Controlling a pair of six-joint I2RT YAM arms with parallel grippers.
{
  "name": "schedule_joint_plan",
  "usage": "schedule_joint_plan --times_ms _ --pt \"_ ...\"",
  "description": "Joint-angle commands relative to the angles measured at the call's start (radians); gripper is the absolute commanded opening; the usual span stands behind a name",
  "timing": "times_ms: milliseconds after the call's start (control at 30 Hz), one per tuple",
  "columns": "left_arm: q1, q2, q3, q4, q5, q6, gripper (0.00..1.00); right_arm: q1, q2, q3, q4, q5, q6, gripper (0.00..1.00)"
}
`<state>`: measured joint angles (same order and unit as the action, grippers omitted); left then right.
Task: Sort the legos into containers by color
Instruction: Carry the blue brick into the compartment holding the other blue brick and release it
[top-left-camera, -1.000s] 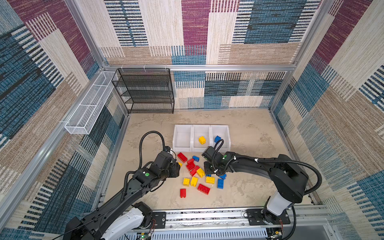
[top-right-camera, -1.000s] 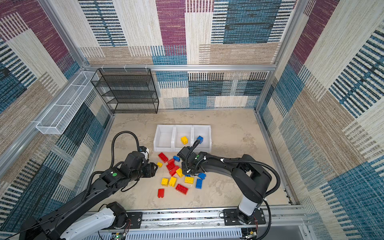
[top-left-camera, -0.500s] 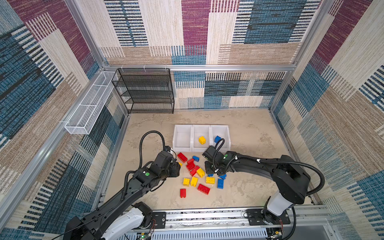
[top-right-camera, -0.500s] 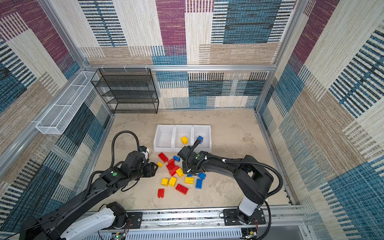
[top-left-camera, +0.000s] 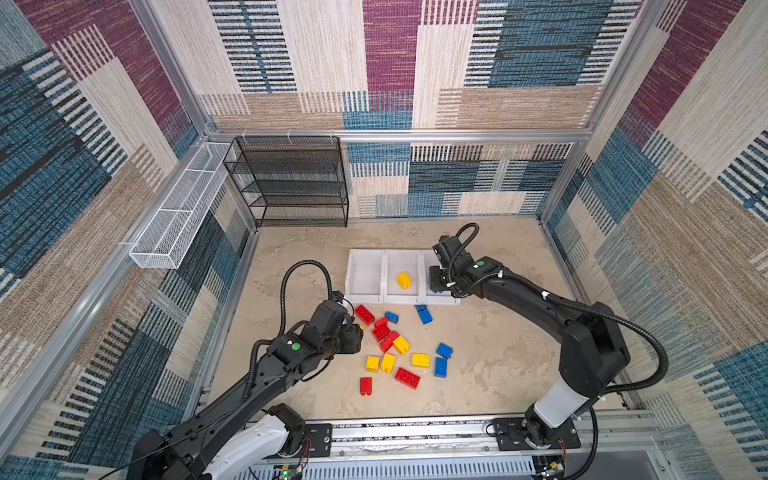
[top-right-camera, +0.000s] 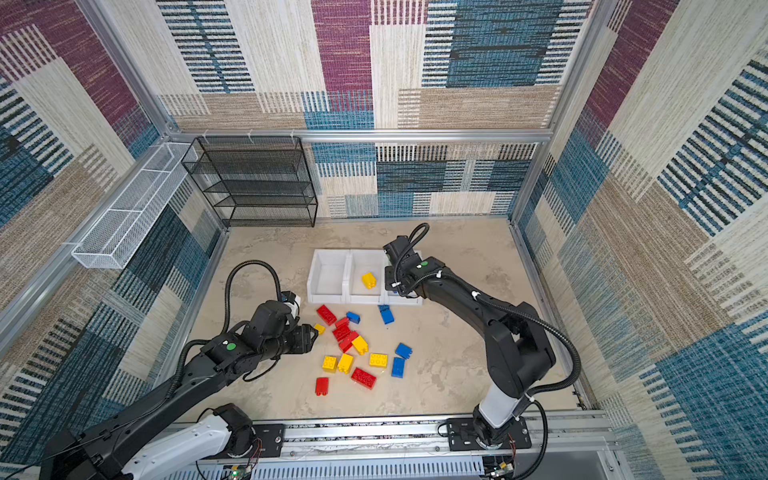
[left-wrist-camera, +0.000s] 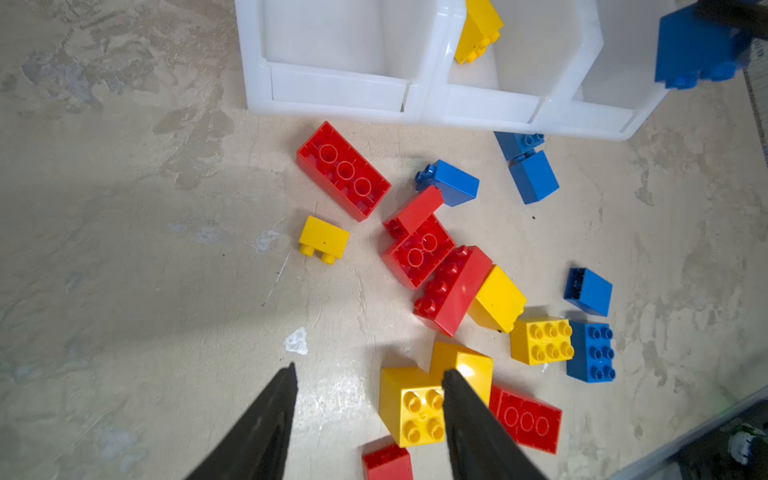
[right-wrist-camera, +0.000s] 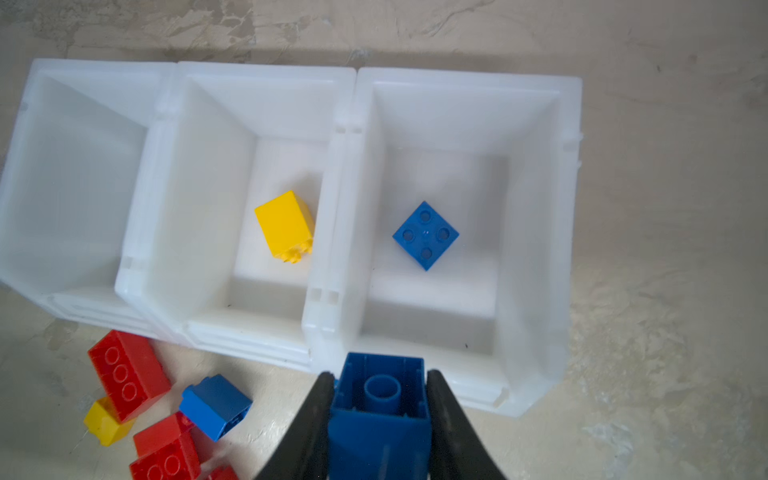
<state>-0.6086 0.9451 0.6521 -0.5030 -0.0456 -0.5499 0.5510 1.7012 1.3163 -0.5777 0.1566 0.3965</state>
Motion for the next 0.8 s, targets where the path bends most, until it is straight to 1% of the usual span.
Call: schedule_joint_plan --times_ms 0,200,367,433,567,667,767 --pt "0.002 -0.005 -0.002 0.014 0.02 -0.014 0.59 -0.031 0.062 0.035 0.031 -0.008 -0.075 0.32" --pt "0.002 0.007 0.016 -0.003 0.041 -0.006 0.59 -0.042 0.168 0.1 0.041 -0.009 -0.09 0.33" --pt "0.001 -0.002 0.006 -0.005 0.046 -0.02 0.59 -0.046 0.189 0.119 0.045 -0.012 -0.085 0.34" --pt "0.001 -0.011 -0.002 -0.005 0.046 -0.027 0.59 -0.047 0.192 0.126 0.042 -0.009 -0.084 0.39" --pt "0.001 -0.03 -0.011 -0.005 0.044 -0.028 0.59 -0.048 0.186 0.138 0.029 -0.003 -0.08 0.55" --pt "0.001 -0.037 -0.014 -0.007 0.044 -0.027 0.59 -0.048 0.17 0.133 0.029 -0.002 -0.076 0.59" --pt "0.001 -0.039 -0.016 -0.009 0.046 -0.03 0.59 -0.048 0.157 0.133 0.023 0.0 -0.075 0.6"
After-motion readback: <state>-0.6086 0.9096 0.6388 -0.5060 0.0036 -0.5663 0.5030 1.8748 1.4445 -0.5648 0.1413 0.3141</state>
